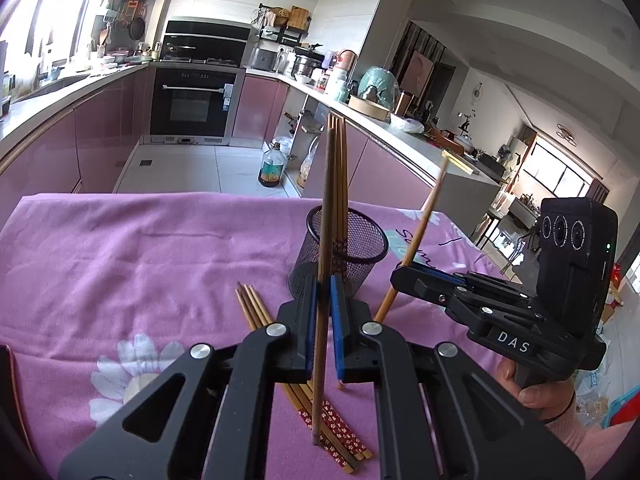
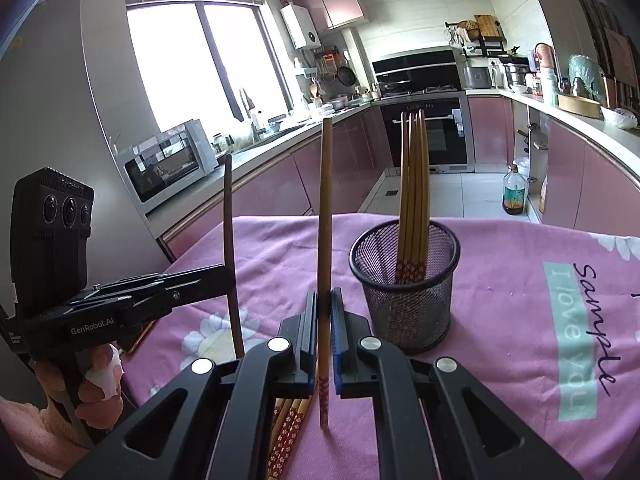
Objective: Organize utensils
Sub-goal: 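Carry the chopstick upright with the right gripper over the mesh cup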
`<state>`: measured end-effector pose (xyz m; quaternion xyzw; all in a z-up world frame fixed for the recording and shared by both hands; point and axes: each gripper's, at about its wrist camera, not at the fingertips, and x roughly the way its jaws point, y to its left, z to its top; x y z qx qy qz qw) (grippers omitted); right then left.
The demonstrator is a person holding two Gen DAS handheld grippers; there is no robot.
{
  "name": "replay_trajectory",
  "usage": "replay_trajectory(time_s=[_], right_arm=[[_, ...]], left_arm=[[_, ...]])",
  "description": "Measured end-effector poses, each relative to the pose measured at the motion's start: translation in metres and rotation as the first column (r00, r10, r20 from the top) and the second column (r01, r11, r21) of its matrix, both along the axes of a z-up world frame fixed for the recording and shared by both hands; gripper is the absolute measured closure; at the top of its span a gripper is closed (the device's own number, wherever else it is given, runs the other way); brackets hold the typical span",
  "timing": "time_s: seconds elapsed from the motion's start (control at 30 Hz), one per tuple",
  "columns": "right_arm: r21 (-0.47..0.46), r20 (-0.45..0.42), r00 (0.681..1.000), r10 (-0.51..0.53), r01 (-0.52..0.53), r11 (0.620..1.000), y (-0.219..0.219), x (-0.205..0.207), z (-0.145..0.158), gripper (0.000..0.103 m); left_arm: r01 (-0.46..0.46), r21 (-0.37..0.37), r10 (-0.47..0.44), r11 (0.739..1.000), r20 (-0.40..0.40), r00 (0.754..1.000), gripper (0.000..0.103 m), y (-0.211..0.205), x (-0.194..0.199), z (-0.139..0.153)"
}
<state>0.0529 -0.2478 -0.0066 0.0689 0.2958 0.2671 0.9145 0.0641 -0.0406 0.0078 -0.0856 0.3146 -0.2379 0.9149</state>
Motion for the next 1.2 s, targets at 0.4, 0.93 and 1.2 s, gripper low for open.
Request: replay_trajectory(time_s=[0.4, 0.93, 1.2], right_arm=[[0.002, 0.035, 0.999, -0.011, 0.011, 1.000, -0.006, 0.000, 0.010, 0.098], [0.000, 0.095, 0.995, -0.033, 0.033, 0.999, -0.014, 0.000, 0.033, 0.098], [-0.004, 0.141, 0.989, -0.049, 0.050, 0.999, -0.019, 0.001, 0.050, 0.098]], left_arm=[[0.021, -0.017, -0.020, 1.000, 0.025, 0.999, 0.096, -0.004, 0.005, 0.011], [0.041, -0.050, -0.037, 0.998, 0.084, 0.996, 0.096, -0.001, 0.009, 0.036], [0.059, -0.063, -0.051, 0.996, 0.129, 0.990, 0.096, -0.002, 0.012, 0.055]])
